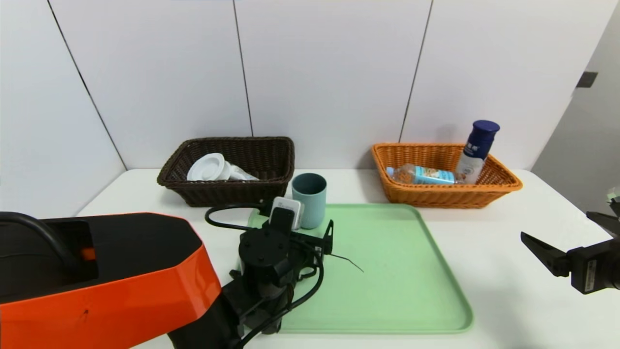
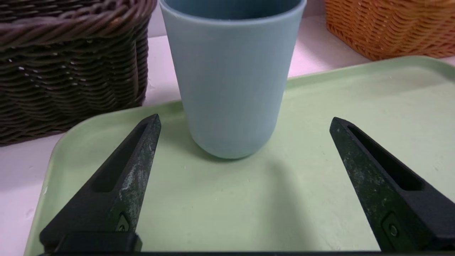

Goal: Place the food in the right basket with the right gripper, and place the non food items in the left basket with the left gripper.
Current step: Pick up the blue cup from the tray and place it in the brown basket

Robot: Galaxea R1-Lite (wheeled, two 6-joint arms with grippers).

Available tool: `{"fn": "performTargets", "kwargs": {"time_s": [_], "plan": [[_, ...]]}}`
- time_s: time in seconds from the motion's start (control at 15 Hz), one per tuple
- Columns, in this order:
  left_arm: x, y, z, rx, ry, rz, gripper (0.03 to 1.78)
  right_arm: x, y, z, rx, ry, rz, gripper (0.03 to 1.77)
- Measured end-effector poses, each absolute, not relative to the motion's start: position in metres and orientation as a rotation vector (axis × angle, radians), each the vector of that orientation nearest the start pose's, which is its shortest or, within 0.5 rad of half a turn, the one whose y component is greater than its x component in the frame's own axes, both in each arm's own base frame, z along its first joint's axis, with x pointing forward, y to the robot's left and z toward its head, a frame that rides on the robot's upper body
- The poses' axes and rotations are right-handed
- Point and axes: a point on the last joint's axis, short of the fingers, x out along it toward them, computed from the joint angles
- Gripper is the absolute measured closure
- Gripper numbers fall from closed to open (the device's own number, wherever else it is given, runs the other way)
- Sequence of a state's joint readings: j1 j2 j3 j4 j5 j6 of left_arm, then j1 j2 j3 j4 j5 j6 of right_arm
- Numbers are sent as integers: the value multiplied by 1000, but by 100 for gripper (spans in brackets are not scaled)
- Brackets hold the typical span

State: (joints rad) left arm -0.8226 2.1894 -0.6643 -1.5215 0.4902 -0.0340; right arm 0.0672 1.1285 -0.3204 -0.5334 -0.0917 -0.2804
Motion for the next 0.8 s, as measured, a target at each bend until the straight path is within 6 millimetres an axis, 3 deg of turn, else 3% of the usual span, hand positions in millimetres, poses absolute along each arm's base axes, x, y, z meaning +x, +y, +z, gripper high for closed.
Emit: {"fn": "performTargets", "kwargs": {"time_s": [0.8], "plan": [[286,-256,73,-27,-51,-314,12,147,8,163,-299,308,18,9]]}}
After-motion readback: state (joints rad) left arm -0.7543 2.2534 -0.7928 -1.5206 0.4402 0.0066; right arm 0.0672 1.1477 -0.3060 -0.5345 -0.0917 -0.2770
